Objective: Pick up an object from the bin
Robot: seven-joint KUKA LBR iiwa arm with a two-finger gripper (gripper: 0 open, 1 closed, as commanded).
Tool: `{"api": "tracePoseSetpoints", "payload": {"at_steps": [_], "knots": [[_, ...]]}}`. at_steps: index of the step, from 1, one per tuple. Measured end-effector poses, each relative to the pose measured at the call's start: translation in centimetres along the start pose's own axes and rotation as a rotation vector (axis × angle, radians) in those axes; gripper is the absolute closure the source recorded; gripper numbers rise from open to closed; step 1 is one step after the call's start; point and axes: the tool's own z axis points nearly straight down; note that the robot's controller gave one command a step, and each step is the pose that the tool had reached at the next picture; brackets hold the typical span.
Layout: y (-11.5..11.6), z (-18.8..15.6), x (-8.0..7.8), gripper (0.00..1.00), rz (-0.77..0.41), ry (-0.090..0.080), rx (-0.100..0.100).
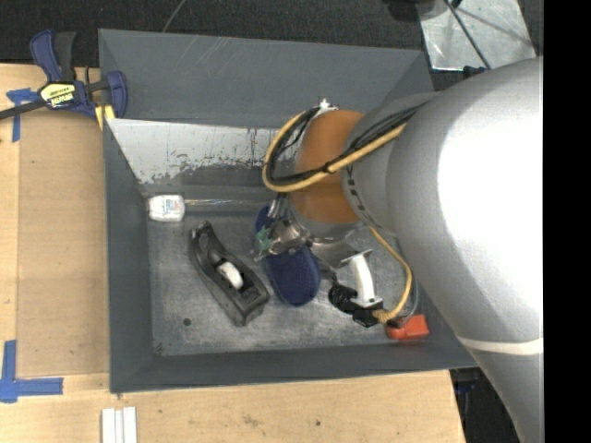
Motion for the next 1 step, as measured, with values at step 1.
{"api": "tracePoseSetpoints", "payload": {"at_steps": [1], "knots": [[0.17, -3.05, -0.18, 1.00, -0.001, 0.012, 0.020]]}}
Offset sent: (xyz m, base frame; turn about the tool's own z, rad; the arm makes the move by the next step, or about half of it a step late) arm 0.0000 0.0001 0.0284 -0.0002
